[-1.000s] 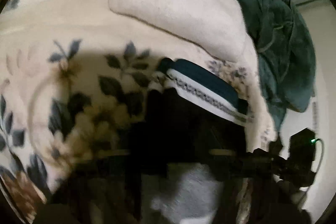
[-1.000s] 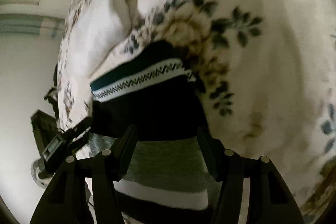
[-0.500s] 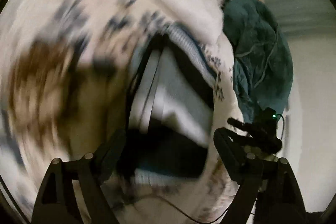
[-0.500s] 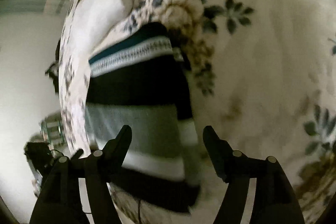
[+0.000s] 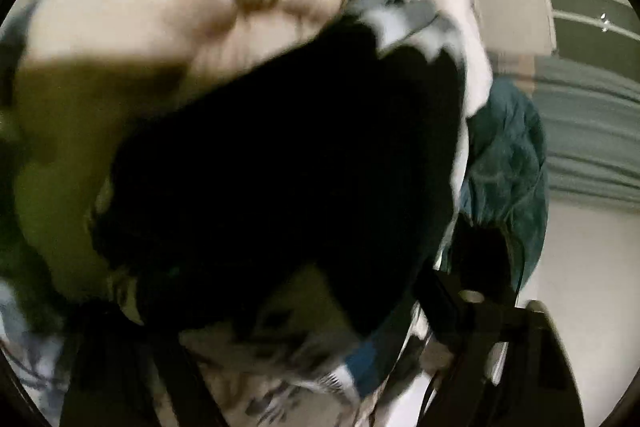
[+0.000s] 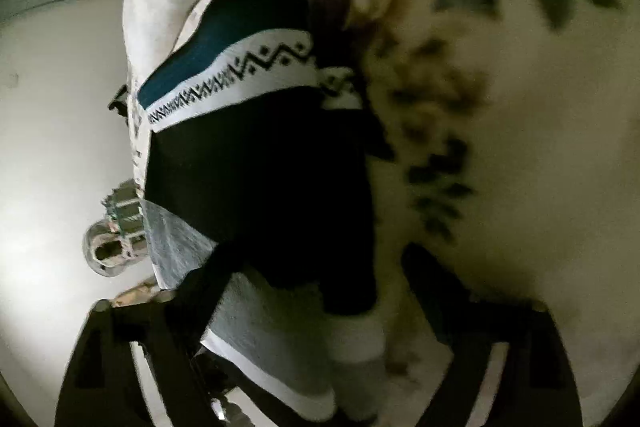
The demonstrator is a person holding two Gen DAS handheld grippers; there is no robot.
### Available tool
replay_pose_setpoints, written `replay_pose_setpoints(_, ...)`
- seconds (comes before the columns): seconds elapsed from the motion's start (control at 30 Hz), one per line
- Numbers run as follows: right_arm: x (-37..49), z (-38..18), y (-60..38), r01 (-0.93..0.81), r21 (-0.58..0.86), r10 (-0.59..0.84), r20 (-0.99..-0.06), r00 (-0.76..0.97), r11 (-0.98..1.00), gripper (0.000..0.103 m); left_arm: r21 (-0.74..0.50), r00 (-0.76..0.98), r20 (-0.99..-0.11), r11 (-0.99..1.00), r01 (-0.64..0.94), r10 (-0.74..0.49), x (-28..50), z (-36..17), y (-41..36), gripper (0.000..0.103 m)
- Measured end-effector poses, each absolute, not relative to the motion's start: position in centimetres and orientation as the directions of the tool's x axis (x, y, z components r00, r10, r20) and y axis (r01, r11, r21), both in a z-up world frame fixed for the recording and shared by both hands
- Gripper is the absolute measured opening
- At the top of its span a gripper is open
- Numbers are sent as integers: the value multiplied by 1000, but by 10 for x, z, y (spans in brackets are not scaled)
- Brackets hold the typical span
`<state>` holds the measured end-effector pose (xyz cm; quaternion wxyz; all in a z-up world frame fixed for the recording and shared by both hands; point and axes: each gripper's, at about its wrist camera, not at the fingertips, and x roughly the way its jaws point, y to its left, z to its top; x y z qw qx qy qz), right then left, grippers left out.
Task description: Fold small clothes
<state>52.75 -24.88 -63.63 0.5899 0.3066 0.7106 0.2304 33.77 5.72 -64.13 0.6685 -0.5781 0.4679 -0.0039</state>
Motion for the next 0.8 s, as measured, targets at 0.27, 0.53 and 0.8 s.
replay_pose_setpoints(0.27, 484, -620, -234, 178, 745, 761, -648, -35, 643, 28, -762, 507, -648, 486, -428, -569, 362, -587, 110, 31)
replay_pose_setpoints(0.53, 344, -574, -230, 283, 708, 722, -688, 72, 647, 26, -725, 283, -687, 608, -324, -669, 390, -584, 150, 35)
replay_pose_setpoints(0.8, 299, -598, -220, 320, 544, 596, -798, -89, 776, 61, -629, 288, -777, 670, -394, -560, 353, -568, 168, 61)
